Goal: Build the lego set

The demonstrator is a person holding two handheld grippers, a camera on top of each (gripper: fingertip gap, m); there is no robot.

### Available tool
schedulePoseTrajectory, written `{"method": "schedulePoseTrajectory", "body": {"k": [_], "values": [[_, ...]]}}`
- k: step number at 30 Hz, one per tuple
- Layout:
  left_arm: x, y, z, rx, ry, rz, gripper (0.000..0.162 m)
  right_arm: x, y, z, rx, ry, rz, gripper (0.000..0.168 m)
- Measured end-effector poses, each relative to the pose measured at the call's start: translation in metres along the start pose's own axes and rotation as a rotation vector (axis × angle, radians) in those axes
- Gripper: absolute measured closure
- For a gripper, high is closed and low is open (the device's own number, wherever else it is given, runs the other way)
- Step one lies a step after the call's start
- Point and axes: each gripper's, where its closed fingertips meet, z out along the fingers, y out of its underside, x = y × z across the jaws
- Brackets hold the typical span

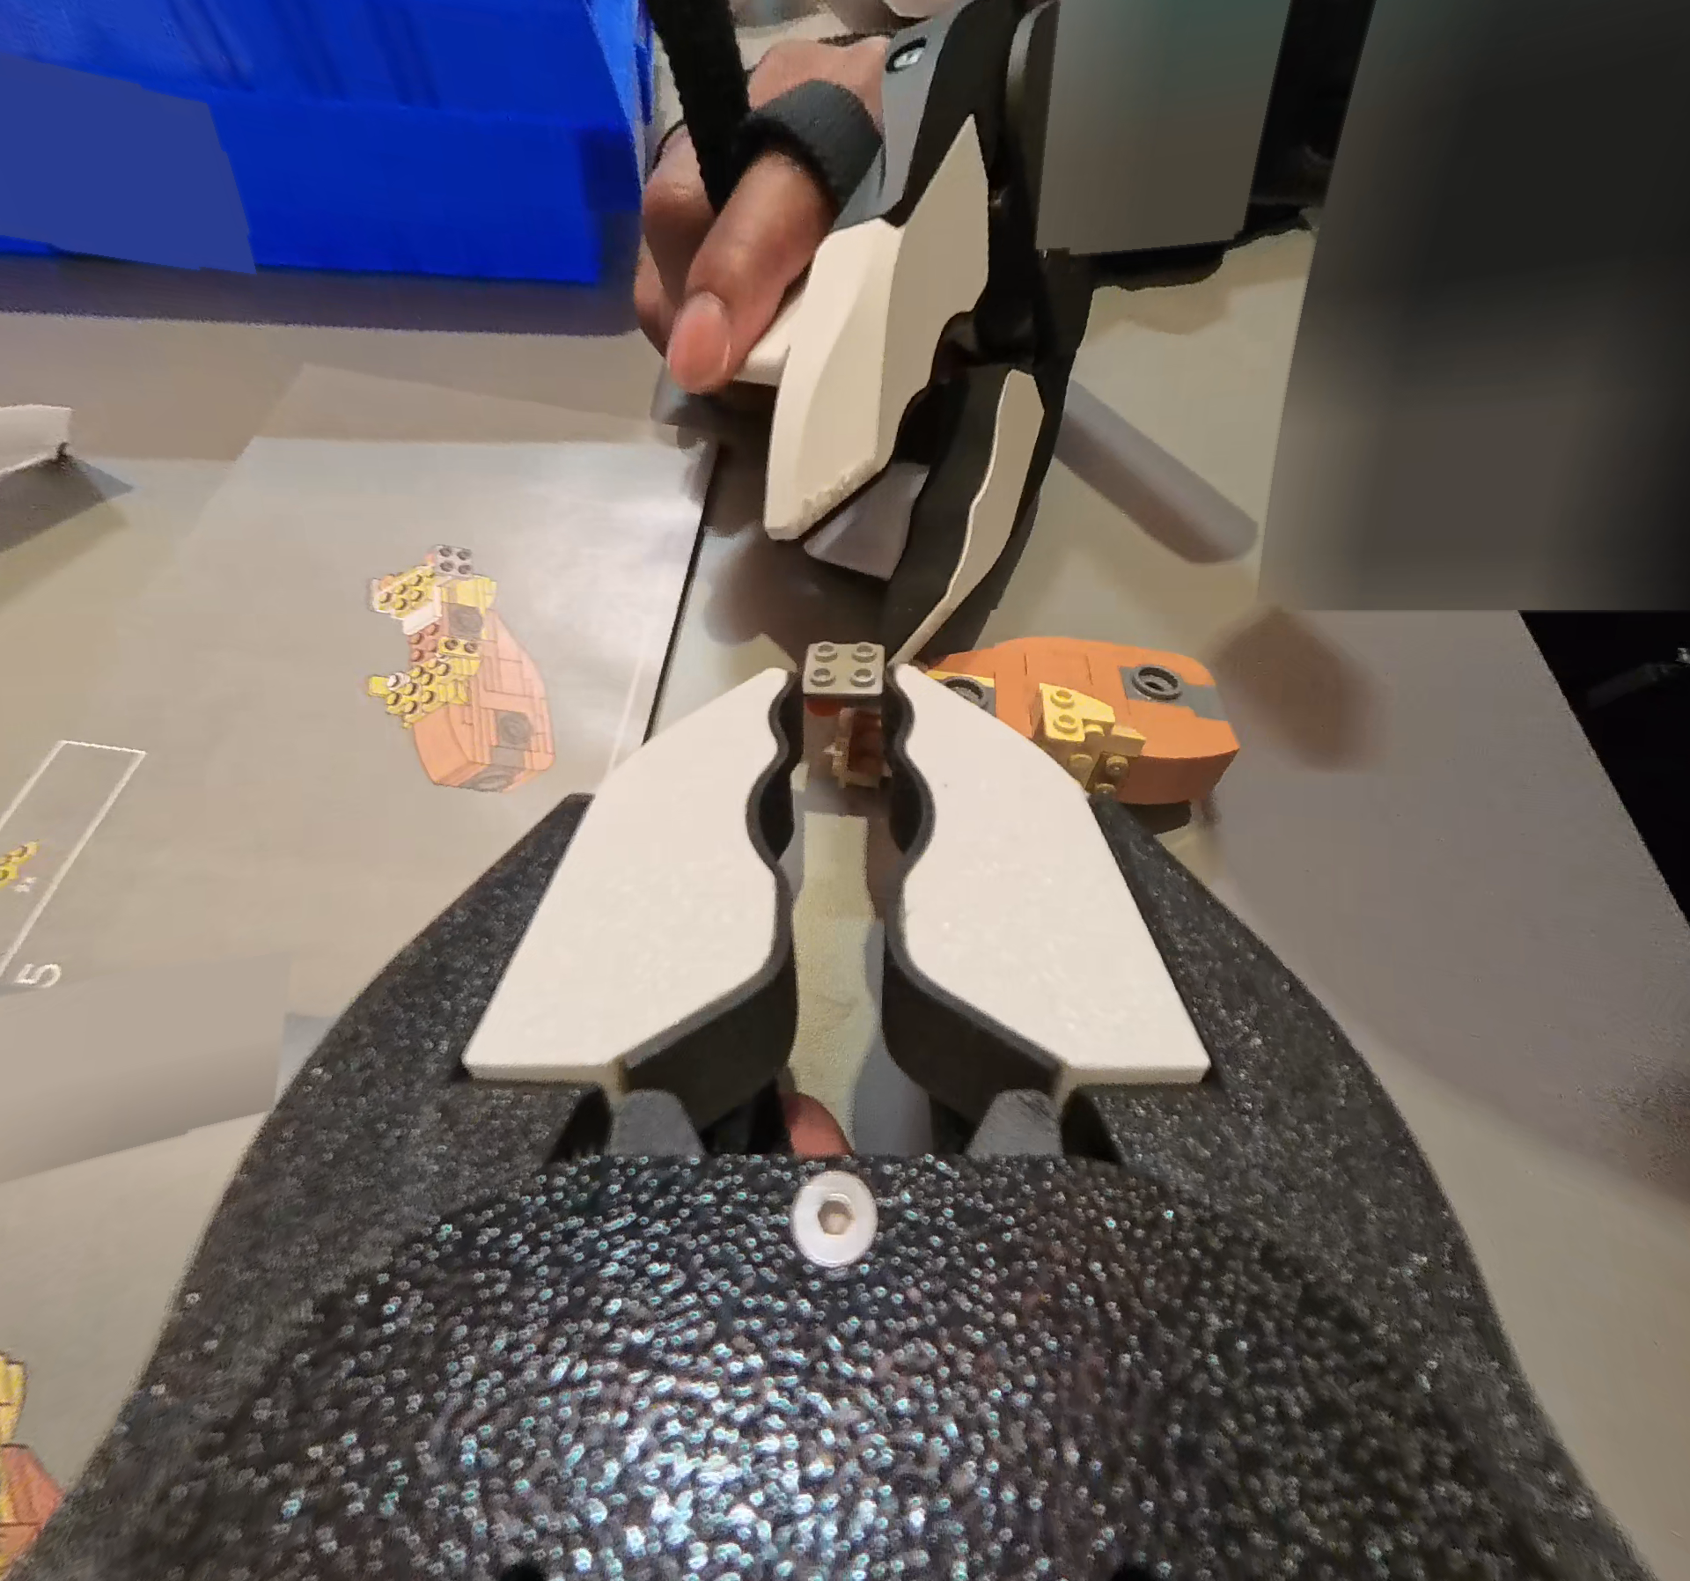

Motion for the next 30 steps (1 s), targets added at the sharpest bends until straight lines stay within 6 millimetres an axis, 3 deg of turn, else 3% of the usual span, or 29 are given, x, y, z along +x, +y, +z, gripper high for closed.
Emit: {"method": "schedulePoseTrajectory", "body": {"k": [30], "values": [[0.0013,0.0039,0.0033,-0.037,0.01,0.018,0.147,-0.0012,-0.0011,0.0019,-0.002,-0.003,0.005,0.13]]}}
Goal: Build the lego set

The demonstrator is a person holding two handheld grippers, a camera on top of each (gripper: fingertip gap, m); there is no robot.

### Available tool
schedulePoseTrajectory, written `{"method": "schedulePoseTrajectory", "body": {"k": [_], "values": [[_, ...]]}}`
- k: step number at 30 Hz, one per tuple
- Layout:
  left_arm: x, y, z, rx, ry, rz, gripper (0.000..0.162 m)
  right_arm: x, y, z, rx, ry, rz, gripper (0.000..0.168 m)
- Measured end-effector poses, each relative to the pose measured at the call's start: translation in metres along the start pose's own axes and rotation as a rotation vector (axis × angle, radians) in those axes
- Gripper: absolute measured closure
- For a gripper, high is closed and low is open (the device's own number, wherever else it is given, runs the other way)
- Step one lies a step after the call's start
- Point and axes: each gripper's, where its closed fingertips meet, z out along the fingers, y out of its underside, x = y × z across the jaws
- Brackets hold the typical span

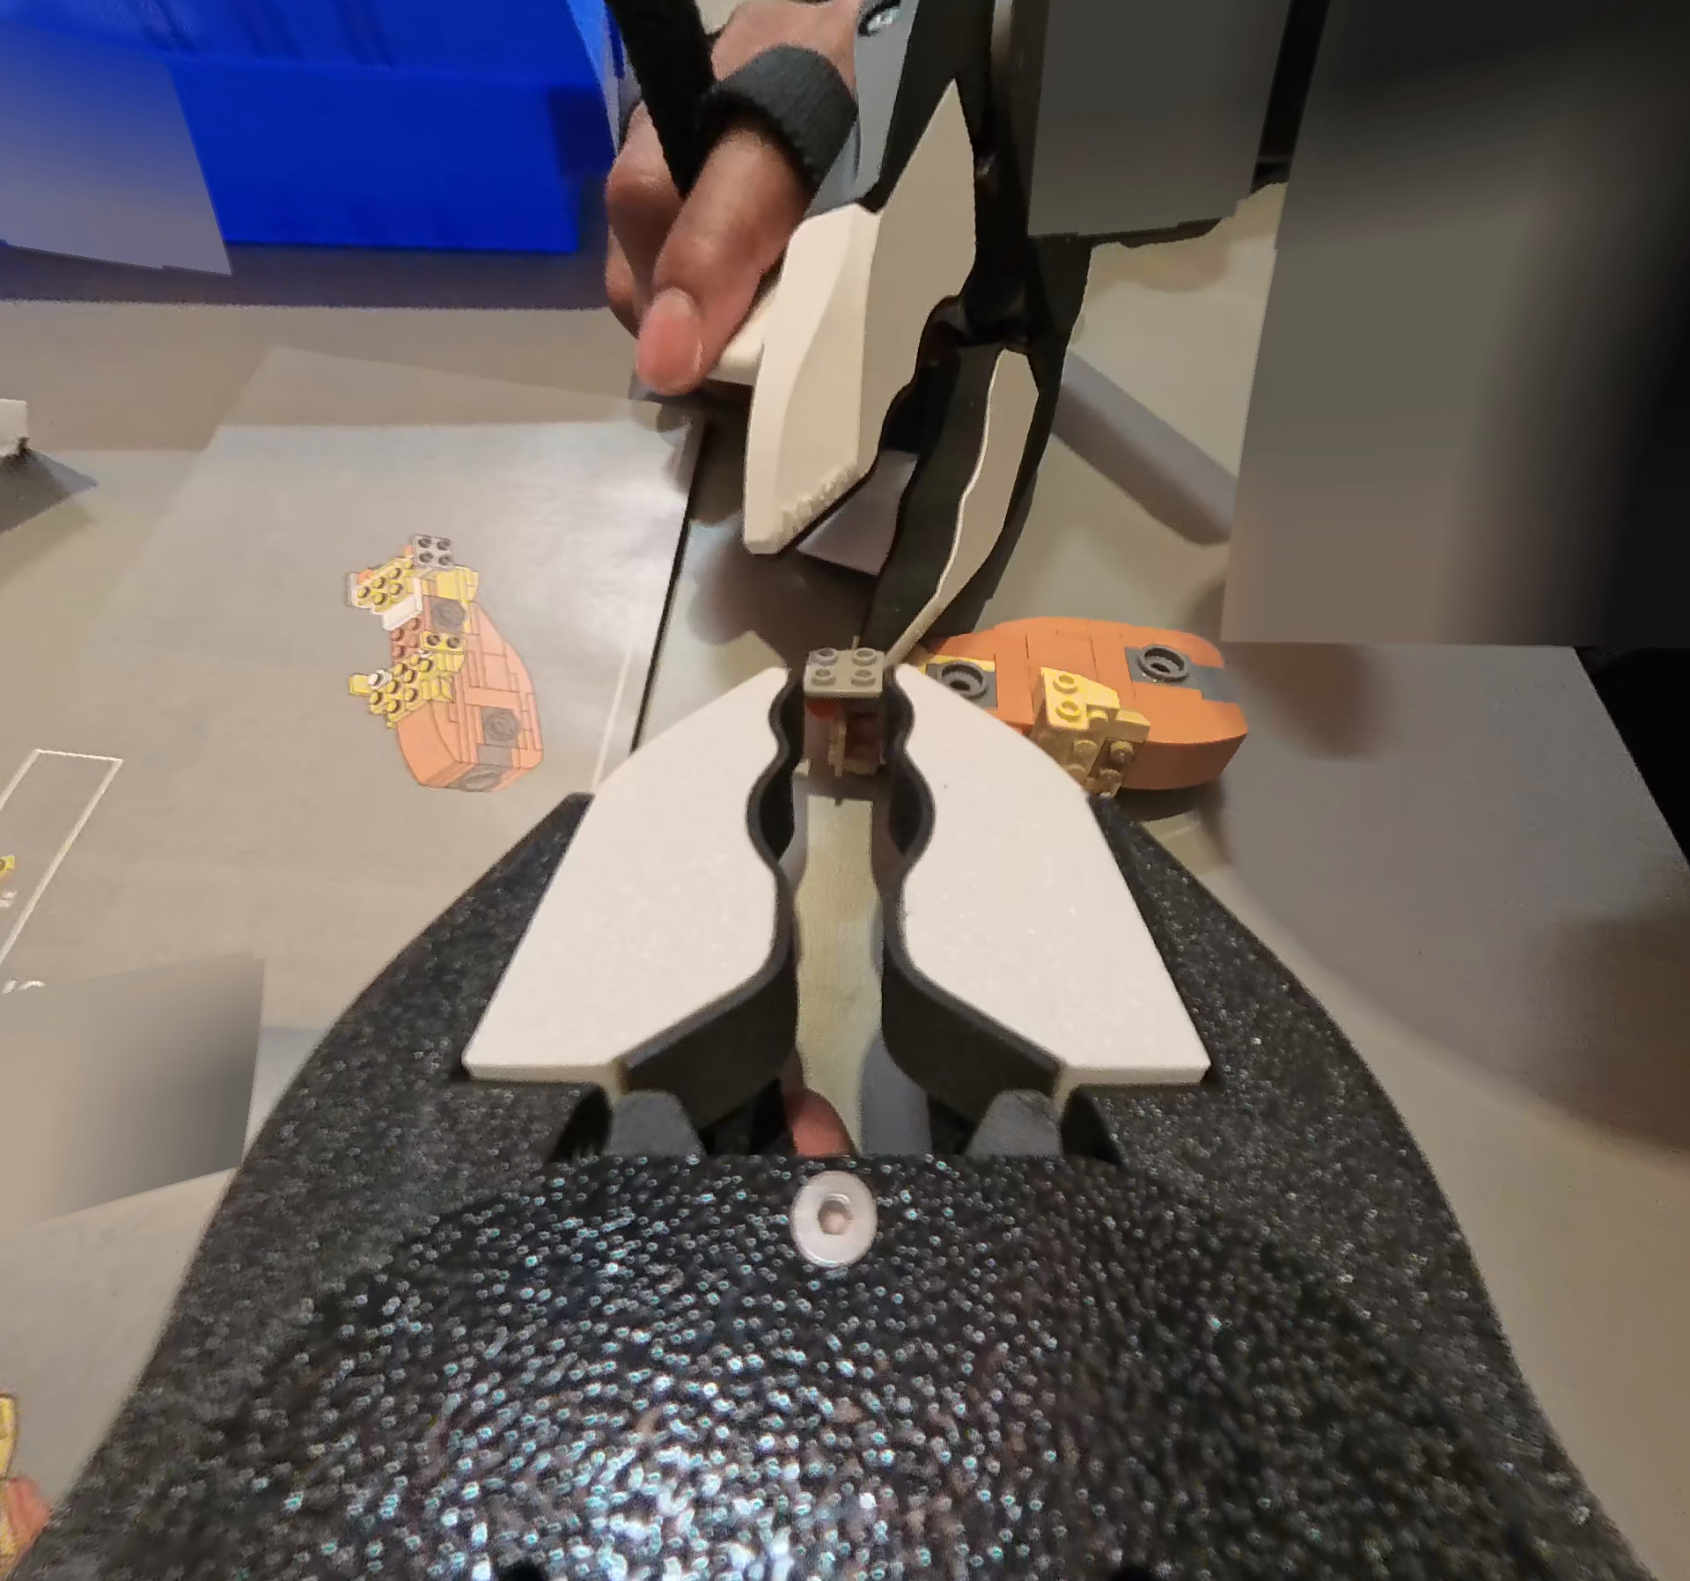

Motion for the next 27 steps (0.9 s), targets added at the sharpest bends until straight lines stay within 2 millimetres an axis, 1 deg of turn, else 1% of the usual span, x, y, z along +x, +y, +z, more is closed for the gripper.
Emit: {"method": "schedulePoseTrajectory", "body": {"k": [6,18,27], "values": [[0.0006,-0.0017,0.0012,0.006,0.004,-0.007,0.147,-0.0002,0.0005,0.0003,-0.003,-0.001,-0.002,0.13],[0.0006,0.0019,0.0015,-0.014,-0.005,-0.003,0.147,-0.0012,0.0009,0.0006,-0.006,-0.004,-0.017,0.132],[0.0021,0.0024,0.0018,-0.017,0.003,0.004,0.146,-0.0024,-0.0034,0.0008,0.009,0.001,-0.136,0.134]]}}
